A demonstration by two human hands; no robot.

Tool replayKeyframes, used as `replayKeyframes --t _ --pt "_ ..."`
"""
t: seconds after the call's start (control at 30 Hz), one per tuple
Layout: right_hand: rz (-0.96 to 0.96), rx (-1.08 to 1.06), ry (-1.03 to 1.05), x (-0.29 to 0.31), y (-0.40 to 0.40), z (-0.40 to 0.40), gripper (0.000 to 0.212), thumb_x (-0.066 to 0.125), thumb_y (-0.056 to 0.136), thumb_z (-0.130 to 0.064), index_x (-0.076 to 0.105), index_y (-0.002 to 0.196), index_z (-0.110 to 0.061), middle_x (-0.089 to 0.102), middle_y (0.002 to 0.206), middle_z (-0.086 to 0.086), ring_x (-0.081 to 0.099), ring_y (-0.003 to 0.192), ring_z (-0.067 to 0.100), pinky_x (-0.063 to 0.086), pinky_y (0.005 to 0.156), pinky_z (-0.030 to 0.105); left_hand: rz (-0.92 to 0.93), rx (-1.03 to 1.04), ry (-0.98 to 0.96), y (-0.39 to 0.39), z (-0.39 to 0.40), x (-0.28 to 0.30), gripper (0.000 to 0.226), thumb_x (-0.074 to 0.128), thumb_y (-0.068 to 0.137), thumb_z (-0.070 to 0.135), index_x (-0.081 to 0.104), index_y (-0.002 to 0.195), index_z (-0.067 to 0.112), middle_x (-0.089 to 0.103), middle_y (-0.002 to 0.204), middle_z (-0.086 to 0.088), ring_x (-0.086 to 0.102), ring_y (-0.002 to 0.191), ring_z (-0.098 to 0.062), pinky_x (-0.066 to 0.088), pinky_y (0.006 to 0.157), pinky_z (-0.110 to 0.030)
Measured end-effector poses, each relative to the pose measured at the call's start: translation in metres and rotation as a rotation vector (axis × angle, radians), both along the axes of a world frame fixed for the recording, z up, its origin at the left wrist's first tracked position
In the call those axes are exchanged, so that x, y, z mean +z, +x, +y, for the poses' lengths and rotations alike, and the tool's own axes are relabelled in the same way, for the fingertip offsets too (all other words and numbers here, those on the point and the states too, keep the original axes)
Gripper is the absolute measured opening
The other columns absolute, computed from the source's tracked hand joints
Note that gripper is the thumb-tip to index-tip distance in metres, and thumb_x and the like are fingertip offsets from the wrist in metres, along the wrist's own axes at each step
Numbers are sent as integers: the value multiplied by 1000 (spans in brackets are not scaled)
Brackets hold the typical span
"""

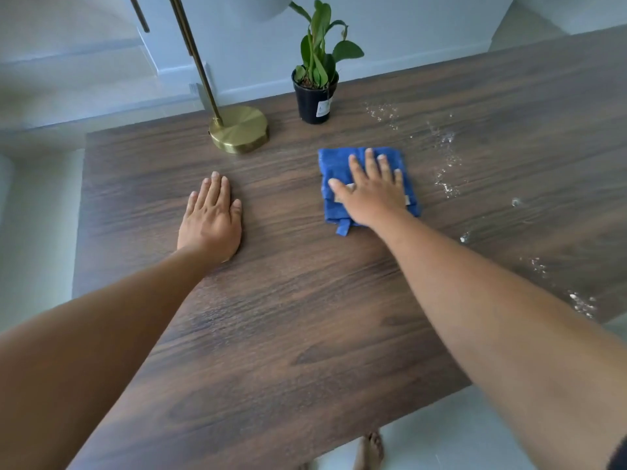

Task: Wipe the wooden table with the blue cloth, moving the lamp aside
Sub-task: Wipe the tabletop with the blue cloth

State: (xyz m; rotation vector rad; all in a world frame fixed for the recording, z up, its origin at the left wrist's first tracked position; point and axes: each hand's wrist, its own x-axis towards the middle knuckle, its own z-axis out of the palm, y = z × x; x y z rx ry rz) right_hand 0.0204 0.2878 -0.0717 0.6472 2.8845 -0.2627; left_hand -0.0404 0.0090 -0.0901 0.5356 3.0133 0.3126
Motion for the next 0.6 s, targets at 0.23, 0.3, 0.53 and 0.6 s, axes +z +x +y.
replayKeyframes --t 0.23,0.3,0.53,0.6 --pt "11 4 30 -3 73 -30 78 16 95 -71 2 159 -29 -10 167 4 -9 153 26 -5 122 51 -38 -3 -33 -1 3 6 61 11 104 41 6 158 13 -3 166 -2 -4 152 -16 -2 123 -36" --pt "23 76 7 0 86 -57 78 19 95 -71 3 159 -29 -10 167 4 -10 152 26 -6 121 51 -50 -6 -73 0 5 13 61 11 104 40 7 158 11 -1 166 -4 -3 152 -18 0 123 -37" --pt "47 153 3 1 180 -61 78 15 94 -72 0 158 -29 -12 166 3 -14 152 23 -7 122 48 -10 -89 41 50 63 19 58 23 105 35 18 156 7 9 165 -7 4 152 -21 2 123 -39" --pt "84 117 23 -3 207 -45 80 15 93 -74 4 158 -29 -7 167 4 -10 153 23 -5 123 48 -22 -125 69 68 87 17 58 23 106 36 19 156 8 9 165 -6 3 152 -20 1 123 -39"
